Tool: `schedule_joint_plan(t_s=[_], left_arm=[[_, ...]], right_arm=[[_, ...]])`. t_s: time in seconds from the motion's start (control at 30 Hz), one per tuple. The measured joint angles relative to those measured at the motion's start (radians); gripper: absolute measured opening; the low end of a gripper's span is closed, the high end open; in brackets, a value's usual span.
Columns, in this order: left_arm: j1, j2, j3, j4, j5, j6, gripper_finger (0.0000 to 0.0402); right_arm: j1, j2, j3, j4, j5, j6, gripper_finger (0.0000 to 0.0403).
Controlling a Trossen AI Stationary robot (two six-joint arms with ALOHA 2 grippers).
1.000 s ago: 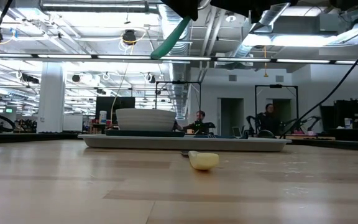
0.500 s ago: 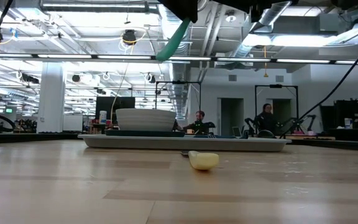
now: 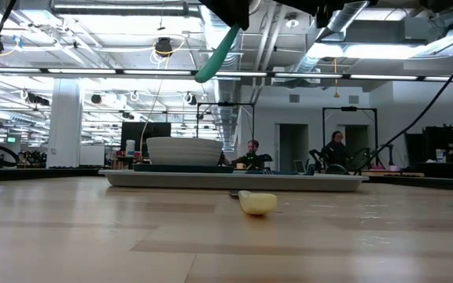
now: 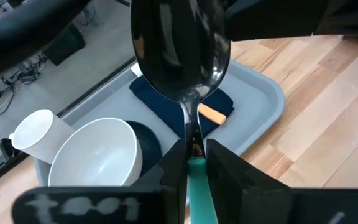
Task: Set up tray
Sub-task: Put the blue spoon on the dark blue napkin to the left of the orange fork
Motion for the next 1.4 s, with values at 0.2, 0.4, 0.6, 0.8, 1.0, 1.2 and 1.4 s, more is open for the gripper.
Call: schedule_joint_plan(t_s=[0.2,0.4,0.6,0.8,1.0,1.2,1.4], left_arm=[[0.000,0.000,0.000,-0.014,0.000,0.004,0.0033],[-0.001,0.000,0.000,-0.041,0.005,0.011,0.0021],[0.000,0.000,0.000,-0.037,0.002,0.029,0.0020],[0.015,0.000,0.000,-0.033,0.039,0.079,0.0021],[0.036,-0.001,0.000,0.015,0.088,0.153,0.0022],[0.035,-0.001,0.000,0.040,0.096,0.173,0.0022],[0.035,-0.001,0.000,0.030,0.097,0.174,0.0022]], right_arm=[[0.003,0.000,0.000,0.000,0.002,0.000,0.0035],[0.029,0.000,0.000,-0.004,0.007,-0.001,0.0064],[0.008,0.000,0.000,-0.017,0.006,0.000,0.0069],[-0.015,0.000,0.000,-0.017,-0.009,0.008,0.0069],[-0.044,0.000,0.011,-0.036,-0.072,0.062,0.0058],[-0.080,-0.001,0.023,-0.093,-0.071,0.098,0.0008],[-0.088,-0.001,0.023,-0.106,-0.075,0.110,0.0001]])
